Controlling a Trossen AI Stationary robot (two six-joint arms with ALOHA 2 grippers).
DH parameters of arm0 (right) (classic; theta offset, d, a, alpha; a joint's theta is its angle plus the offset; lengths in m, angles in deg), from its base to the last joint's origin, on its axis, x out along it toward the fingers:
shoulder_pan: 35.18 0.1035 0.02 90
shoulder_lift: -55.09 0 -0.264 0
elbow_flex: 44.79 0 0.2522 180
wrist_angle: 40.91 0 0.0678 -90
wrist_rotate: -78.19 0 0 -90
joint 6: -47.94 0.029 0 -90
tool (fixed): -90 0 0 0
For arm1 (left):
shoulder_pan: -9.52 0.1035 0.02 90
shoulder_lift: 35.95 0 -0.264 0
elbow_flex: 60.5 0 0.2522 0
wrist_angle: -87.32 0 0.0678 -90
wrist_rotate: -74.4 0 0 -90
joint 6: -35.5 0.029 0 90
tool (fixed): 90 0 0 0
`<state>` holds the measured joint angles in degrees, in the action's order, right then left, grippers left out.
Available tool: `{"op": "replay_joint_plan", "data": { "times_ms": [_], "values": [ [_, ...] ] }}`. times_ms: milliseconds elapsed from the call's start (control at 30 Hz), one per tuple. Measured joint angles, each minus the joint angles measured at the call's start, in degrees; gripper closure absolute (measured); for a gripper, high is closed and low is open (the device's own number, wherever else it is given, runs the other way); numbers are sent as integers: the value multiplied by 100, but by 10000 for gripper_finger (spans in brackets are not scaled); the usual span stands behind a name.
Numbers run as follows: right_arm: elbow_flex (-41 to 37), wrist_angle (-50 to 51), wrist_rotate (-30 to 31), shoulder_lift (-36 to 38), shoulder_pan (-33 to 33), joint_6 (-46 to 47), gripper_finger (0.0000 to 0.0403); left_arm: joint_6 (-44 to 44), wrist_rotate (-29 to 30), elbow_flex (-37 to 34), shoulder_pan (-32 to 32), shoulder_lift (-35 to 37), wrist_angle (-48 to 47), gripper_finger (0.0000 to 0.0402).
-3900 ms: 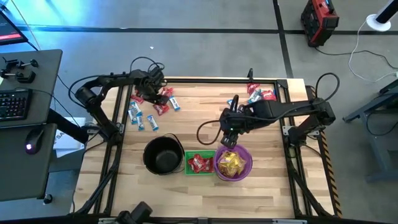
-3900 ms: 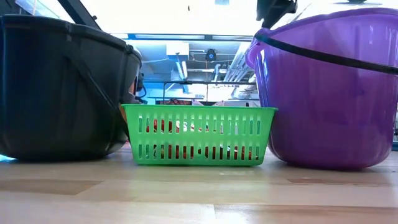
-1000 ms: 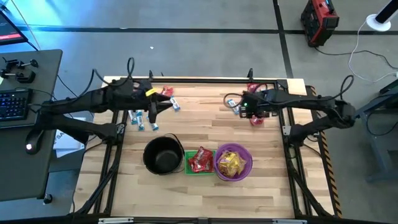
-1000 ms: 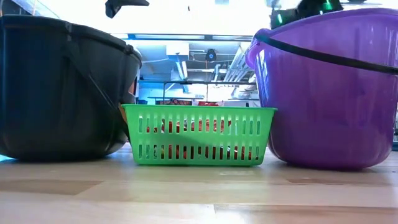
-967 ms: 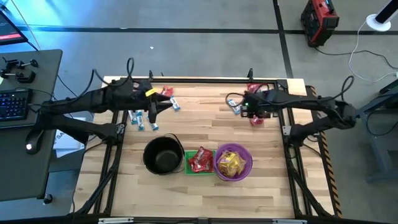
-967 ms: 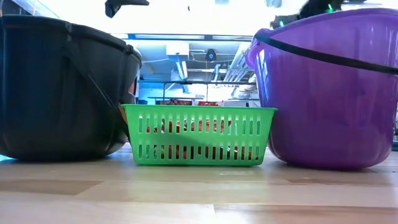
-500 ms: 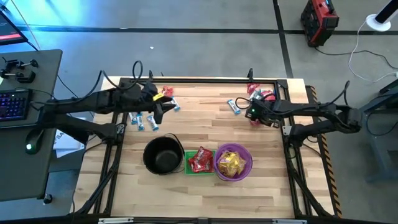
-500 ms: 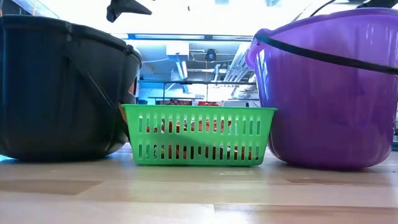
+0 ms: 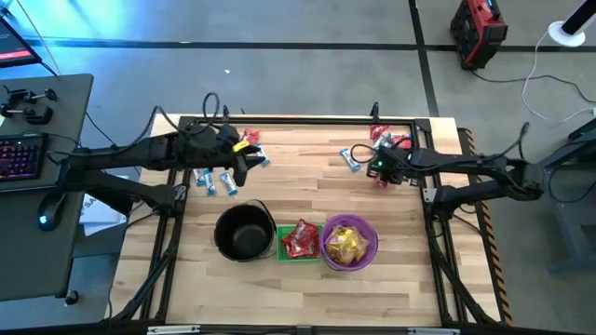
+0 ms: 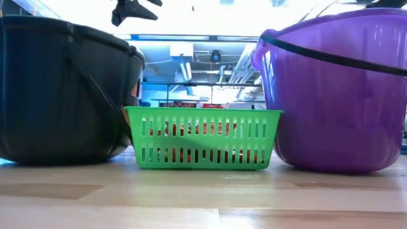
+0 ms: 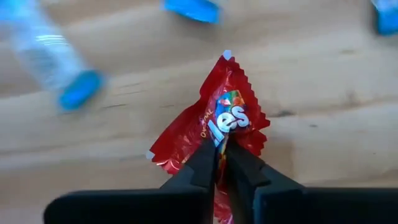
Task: Sort candy by brand, put in halloween buckets
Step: Put the red candy into the green bin
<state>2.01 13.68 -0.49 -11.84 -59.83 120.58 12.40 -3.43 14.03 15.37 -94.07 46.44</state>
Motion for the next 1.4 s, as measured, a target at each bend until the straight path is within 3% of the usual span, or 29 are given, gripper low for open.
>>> {"op": "replay_joint_plan", "data": {
  "times_ms": [200, 367, 700, 833, 1000, 1167, 1400],
  "values": [
    [1459, -80, 210, 541, 526, -1533, 396, 403, 337, 294, 124, 562, 52, 224],
    [2547, -996, -660, 386, 1194, -2830, 400, 477, 627, 291, 262, 852, -37, 224],
    [3559, -1799, -1381, -1719, 3134, -3980, 400, 451, 458, 287, 310, 750, -295, 224],
    [3998, -1836, -1898, -2578, 3425, -4316, 400, 374, 444, 287, 308, 735, -352, 224],
    [4671, -1666, -2035, -3286, 3544, -4512, 395, 372, 288, 287, 308, 738, -350, 224],
    [5208, -978, -2166, -3741, 3563, -4522, 344, 371, 38, 287, 308, 740, -350, 224],
    [5428, -778, -2185, -3784, 3559, -4570, 245, 429, -2, 287, 308, 740, -350, 224]
  ]
}}
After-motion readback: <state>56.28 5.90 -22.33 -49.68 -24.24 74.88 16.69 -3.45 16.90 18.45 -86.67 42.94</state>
